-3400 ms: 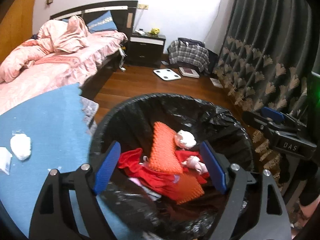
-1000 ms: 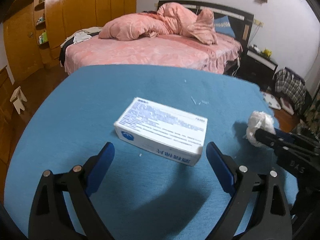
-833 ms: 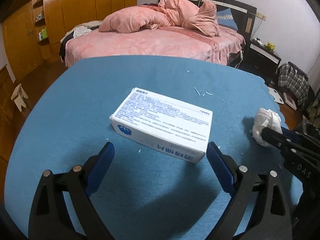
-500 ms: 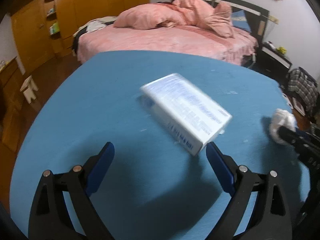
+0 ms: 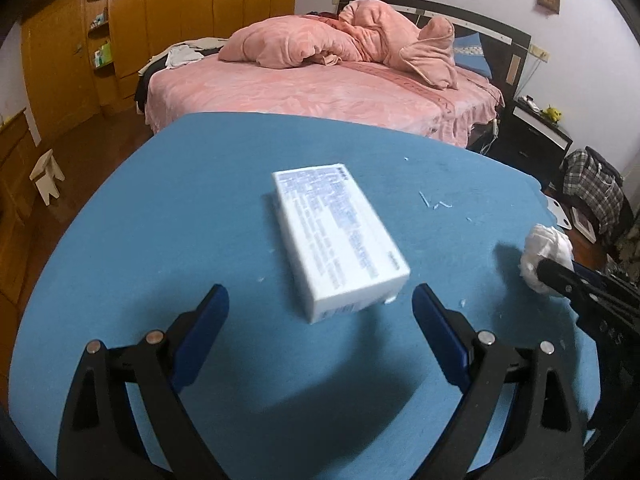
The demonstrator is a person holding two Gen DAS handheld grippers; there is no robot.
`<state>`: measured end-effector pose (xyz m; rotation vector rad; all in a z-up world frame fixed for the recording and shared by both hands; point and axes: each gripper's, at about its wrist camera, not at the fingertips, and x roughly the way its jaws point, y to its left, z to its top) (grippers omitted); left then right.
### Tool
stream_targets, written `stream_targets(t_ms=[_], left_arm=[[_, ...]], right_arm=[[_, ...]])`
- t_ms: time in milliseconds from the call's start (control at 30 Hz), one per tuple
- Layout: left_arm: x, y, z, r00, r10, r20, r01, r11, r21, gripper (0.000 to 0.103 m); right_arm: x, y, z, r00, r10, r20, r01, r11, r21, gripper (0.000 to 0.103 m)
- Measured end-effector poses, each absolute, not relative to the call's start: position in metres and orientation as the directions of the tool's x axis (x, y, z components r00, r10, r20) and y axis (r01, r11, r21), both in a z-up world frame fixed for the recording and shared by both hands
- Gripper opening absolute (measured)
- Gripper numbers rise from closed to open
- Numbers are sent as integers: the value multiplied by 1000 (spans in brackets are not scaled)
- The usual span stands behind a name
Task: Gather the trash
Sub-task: 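Grasp the white medicine box with the left tool and lift it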
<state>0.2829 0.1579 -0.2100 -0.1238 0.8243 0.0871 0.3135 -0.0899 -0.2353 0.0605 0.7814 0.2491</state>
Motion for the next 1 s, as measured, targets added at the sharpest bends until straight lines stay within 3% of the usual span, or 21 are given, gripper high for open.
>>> stream_targets(t_ms=[533,900,1000], left_arm=[[289,173,-218,624,91,-776,-203,978,-48,90],[314,173,-218,629,32,-777,-137,988,-70,90],[318,173,-222,621,17,-784,-123,990,-76,74]], right_arm=[[313,-96,-242,674,235,-700,-183,972,150,34],[314,-91,-246,668,232,-707,-185,972,144,35],[314,-90,-247,667,233,-708,-187,972,144,36]])
